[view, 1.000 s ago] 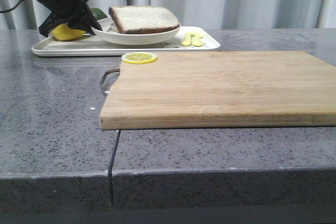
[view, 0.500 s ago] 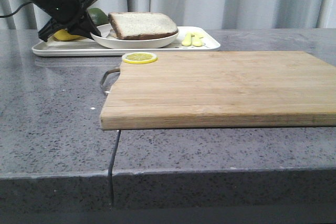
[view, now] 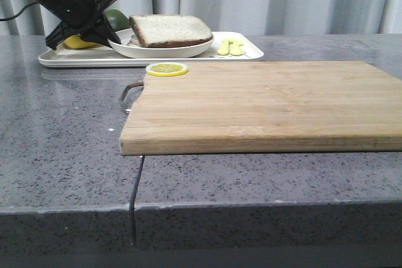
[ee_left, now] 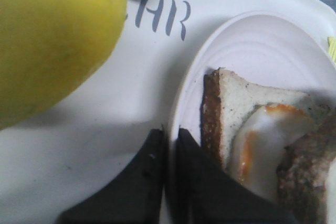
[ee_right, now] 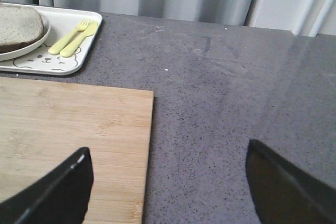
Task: Place bread and move sandwich to tray
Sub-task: 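Lower the plate onto the tray and open the left gripper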
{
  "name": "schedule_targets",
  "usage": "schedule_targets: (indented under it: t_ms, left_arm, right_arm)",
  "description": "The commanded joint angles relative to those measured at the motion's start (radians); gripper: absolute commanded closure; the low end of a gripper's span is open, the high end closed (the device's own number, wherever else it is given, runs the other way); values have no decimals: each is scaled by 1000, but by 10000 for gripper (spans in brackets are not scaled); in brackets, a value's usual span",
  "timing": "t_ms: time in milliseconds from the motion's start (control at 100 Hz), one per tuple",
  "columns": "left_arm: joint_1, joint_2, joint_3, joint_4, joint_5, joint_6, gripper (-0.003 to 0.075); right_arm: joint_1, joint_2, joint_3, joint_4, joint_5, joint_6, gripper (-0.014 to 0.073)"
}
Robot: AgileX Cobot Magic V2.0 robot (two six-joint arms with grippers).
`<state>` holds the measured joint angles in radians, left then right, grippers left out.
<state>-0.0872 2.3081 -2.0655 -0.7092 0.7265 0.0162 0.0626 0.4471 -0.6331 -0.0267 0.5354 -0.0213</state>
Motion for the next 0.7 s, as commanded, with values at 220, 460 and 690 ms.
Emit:
schedule_targets:
  t_ms: [220, 460, 690]
  left_arm:
    - [-4, -75, -39, -46, -27, -6, 386]
    - [-4, -86, -41, -46, -25, -8, 344]
    - [-2, -117, -41, 47, 1, -8, 349]
  right_arm:
    - [-4, 6, -27, -12, -72, -5, 1]
    - [-4, 6, -27, -12, -72, -5, 1]
    - [-4, 6, -27, -12, -72, -5, 1]
